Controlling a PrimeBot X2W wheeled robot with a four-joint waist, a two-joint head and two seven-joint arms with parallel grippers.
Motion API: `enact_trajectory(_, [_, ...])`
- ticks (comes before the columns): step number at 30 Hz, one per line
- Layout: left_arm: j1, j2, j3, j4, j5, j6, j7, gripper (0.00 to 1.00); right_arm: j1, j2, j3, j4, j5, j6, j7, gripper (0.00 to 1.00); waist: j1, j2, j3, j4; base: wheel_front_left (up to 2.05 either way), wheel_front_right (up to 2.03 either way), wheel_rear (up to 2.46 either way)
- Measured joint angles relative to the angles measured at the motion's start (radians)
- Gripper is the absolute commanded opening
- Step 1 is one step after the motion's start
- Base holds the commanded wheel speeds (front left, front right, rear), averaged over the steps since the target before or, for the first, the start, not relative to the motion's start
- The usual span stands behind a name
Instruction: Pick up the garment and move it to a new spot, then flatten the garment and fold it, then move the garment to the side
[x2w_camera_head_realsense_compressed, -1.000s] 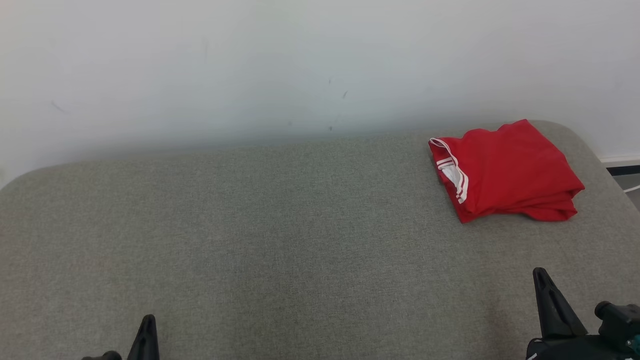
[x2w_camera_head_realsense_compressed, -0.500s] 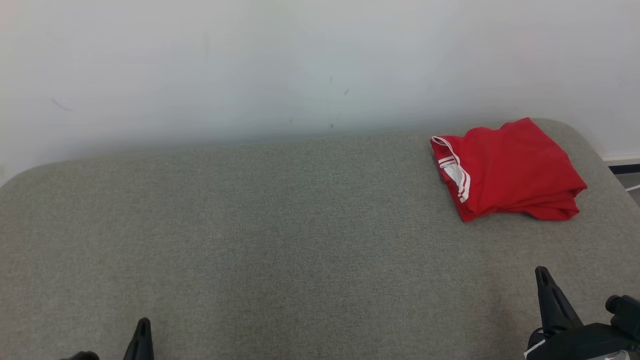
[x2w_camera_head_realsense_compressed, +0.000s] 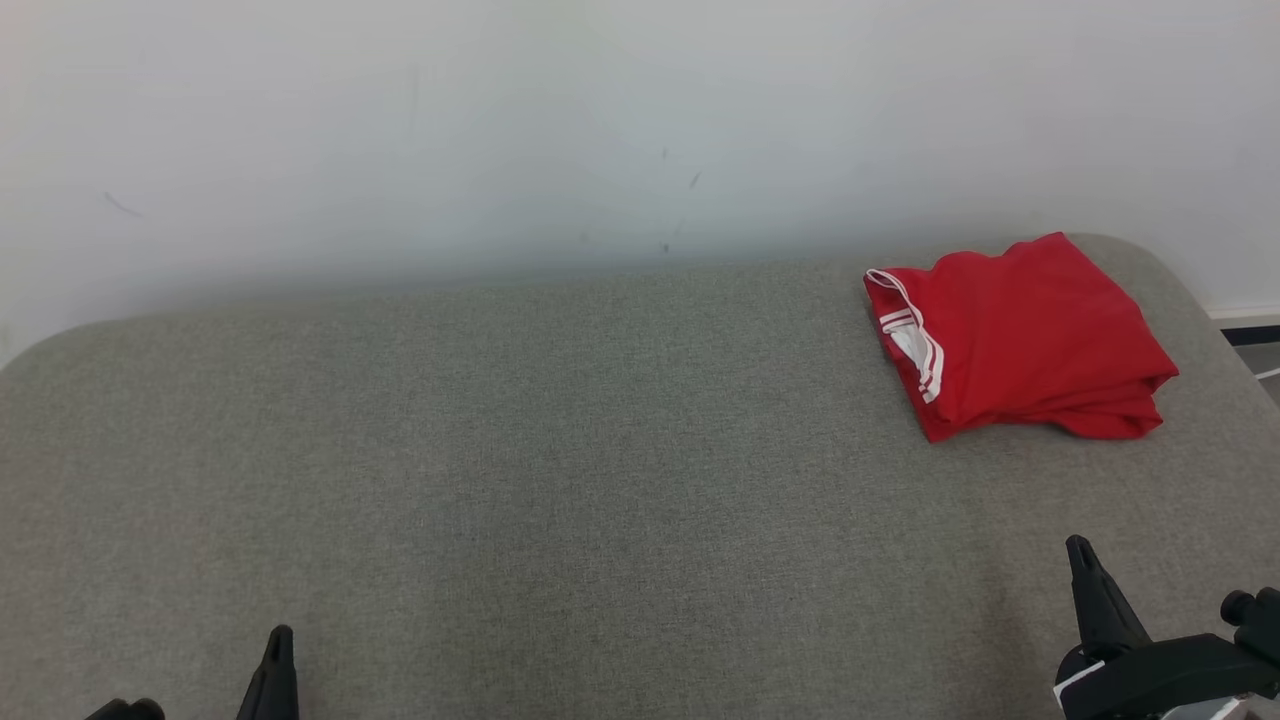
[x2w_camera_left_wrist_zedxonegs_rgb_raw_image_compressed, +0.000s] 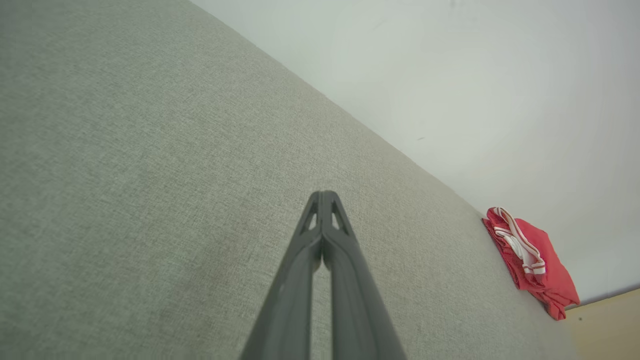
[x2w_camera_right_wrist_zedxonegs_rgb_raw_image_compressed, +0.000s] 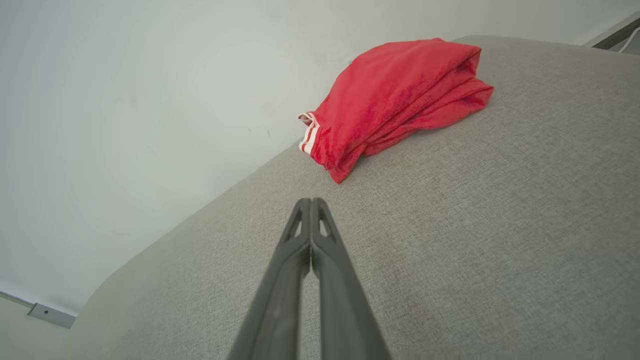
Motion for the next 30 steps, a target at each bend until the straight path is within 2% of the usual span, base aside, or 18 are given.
enact_trajectory(30, [-0.066, -0.009, 0.063, 0.072, -0.451, -0.074, 0.057, 0.00, -0.061, 0.087, -0.091, 0.070, 0.334, 0.074, 0.102, 0.00, 0.0000, 0.0000, 0.013, 0.006, 0.00, 0.00, 0.00])
